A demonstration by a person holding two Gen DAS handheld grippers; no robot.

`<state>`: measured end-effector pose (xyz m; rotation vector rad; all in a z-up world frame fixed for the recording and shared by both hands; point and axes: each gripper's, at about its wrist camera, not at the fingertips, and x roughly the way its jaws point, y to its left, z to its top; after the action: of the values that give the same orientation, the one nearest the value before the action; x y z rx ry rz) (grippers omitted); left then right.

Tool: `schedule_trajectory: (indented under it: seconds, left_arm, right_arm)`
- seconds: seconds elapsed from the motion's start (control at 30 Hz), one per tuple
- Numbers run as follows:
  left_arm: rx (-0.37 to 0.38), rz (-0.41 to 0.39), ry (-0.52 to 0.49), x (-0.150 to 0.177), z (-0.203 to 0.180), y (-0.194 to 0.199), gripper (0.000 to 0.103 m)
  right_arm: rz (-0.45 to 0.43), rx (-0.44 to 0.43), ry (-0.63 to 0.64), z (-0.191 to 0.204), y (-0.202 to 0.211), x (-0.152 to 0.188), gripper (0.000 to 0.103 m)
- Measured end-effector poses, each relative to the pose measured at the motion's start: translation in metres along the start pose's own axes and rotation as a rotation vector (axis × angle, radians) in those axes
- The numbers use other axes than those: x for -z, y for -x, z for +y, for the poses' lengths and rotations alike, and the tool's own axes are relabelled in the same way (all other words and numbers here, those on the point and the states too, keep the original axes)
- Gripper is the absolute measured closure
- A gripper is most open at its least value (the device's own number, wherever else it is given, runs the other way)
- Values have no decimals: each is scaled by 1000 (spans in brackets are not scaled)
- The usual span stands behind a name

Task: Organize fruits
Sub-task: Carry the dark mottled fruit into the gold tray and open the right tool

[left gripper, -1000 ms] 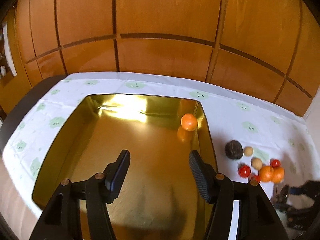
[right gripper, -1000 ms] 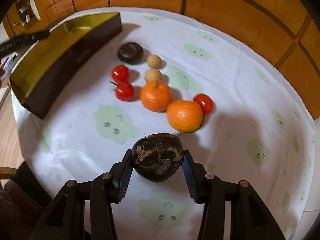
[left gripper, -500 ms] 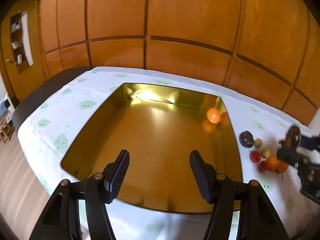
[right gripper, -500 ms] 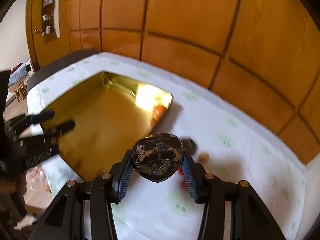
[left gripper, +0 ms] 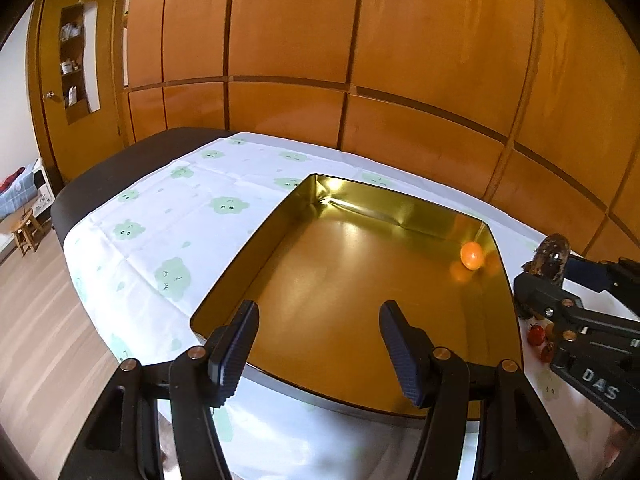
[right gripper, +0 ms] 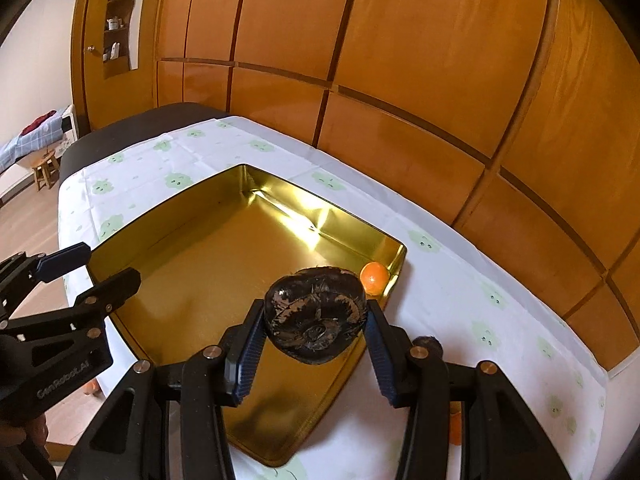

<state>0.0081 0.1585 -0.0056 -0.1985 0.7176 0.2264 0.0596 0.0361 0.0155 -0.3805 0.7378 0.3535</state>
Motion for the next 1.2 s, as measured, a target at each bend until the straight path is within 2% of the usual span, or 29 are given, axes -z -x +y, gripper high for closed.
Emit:
schedule_trajectory:
  seconds: [0.37,0.57,0.87,0.97,1.03,1.1,1.2]
  left_arm:
    - [-4,11,14,3,6,-8,39]
    - [-6,17,15,5,7,-11,39]
    - [14,26,-9,11,1,-12,39]
    - [19,30,-16,11,-1,-13,39]
    - [22,30,-21,12,-2,-13,39]
    - [22,30,-26,13,-4,-13,39]
    - [29,30,-32,13,-5,-11,39]
  right_arm:
    - [19,3,2,5,-19,-3,54]
    - [88,3,8,3,-50,-2,54]
    - [188,-5,-71,-18,-103,-7,54]
    - [183,-45,-118,-27,-104,-5,54]
    - [147,-57,-138,-33,-96,-5,53]
    - [121,-76,-160,-38,-87,-6,48]
    - [80,-79,-194,-49,-69,-4,48]
